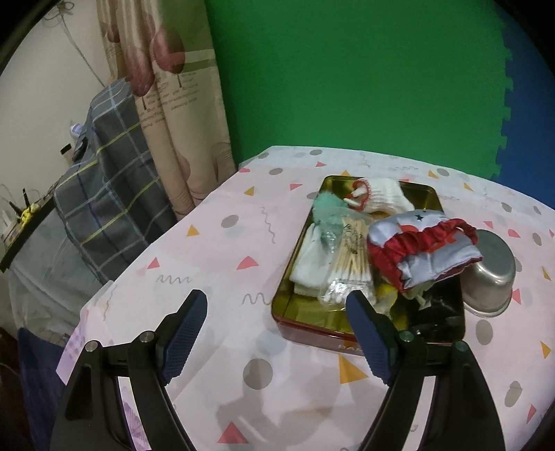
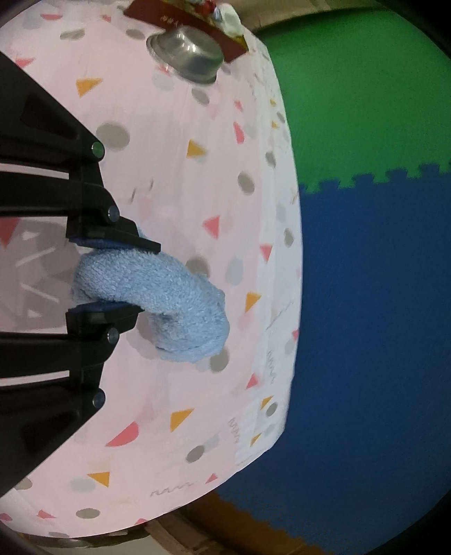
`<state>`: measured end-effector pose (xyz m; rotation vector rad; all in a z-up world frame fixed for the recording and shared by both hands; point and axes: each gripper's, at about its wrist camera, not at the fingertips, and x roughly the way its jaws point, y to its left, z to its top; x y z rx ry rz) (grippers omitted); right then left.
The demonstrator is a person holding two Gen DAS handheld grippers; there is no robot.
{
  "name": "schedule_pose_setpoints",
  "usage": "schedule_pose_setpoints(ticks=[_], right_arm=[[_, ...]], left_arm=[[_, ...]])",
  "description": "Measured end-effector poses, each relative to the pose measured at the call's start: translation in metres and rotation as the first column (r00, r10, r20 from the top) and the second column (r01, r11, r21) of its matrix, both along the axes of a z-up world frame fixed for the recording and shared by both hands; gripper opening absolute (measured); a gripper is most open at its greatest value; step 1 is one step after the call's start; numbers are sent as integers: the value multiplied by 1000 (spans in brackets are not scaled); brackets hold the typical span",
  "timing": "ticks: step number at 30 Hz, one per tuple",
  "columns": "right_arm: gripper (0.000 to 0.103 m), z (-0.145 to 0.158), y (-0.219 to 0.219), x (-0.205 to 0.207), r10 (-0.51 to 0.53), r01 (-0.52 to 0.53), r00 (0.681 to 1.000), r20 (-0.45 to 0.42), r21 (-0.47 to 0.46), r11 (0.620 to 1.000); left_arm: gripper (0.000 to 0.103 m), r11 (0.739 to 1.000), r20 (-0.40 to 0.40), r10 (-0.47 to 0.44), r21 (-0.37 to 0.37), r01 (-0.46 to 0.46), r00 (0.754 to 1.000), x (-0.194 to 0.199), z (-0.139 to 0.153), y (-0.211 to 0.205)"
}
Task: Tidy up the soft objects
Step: 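Carry the blue fuzzy sock into the gold tray with the right gripper and release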
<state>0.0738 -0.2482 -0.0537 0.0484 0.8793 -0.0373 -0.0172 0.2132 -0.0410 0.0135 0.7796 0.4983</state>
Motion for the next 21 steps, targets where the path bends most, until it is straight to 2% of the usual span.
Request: schedule_pose_setpoints(ticks=[6, 11, 15, 21], right_arm=[[24, 28, 49, 8, 103, -104, 994, 45, 19, 994], [24, 50, 99, 12, 205, -209, 976, 79, 53, 976], [24, 66, 147, 16, 298, -306, 949, 105, 68, 950], [24, 82, 209, 19, 411, -423, 903, 128, 86, 902]], left_arm=[[80, 999, -17, 38, -16, -39, 999, -1, -5, 10], [80, 999, -18, 48, -18, -48, 999, -2, -6, 13], [80, 998, -23, 48, -28, -49, 999, -3, -7, 18], [81, 998, -19, 61, -4, -61, 998, -5, -6, 21]])
